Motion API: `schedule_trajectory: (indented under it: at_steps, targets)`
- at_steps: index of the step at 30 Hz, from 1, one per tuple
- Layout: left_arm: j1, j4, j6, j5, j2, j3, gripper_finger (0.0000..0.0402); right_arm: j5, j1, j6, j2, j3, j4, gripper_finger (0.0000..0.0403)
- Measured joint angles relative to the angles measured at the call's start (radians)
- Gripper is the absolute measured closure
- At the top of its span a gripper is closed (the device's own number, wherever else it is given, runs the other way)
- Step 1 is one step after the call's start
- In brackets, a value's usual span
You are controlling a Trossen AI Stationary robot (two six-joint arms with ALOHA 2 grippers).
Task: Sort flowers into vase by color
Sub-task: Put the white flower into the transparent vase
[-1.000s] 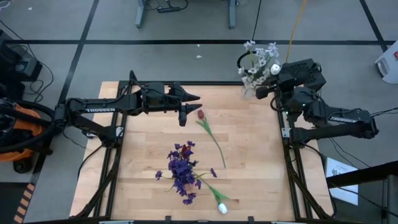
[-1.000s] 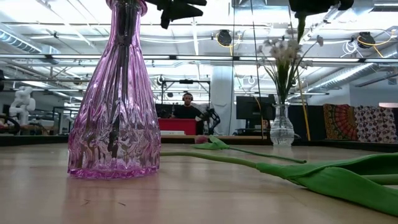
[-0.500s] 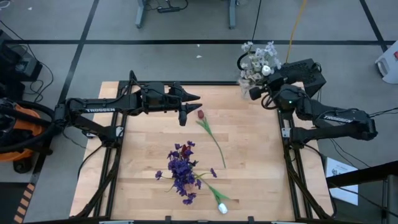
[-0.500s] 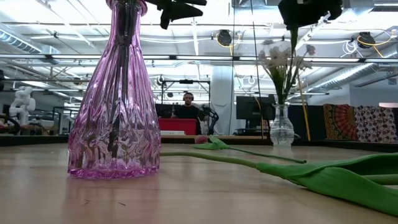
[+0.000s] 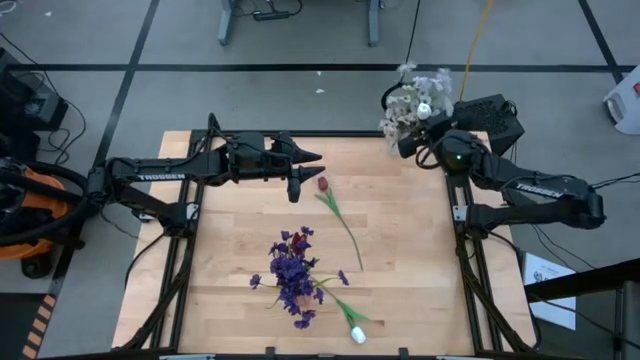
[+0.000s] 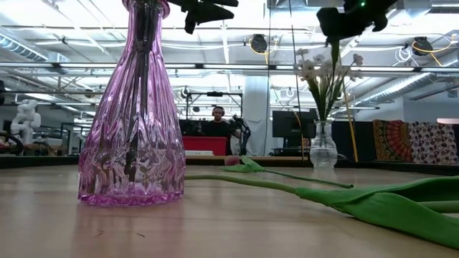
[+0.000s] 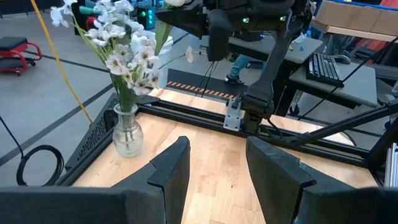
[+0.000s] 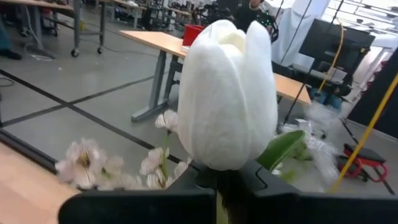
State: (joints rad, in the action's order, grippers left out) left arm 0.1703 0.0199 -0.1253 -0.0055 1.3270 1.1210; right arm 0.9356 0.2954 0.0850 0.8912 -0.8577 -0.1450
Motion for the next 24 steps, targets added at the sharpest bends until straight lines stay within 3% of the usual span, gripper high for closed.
schedule_trajectory:
  at_steps: [17,24]
  targets:
    - [0.000,-0.012,0.010,0.000,0.000,0.000,0.0239,-0.048,0.018,-0.074,-0.005,0.000,-0.007,0.0403]
    - [0.010,-0.015,0.010,0.000,0.000,0.000,0.0239,-0.039,0.018,-0.127,0.010,-0.142,-0.204,0.0403]
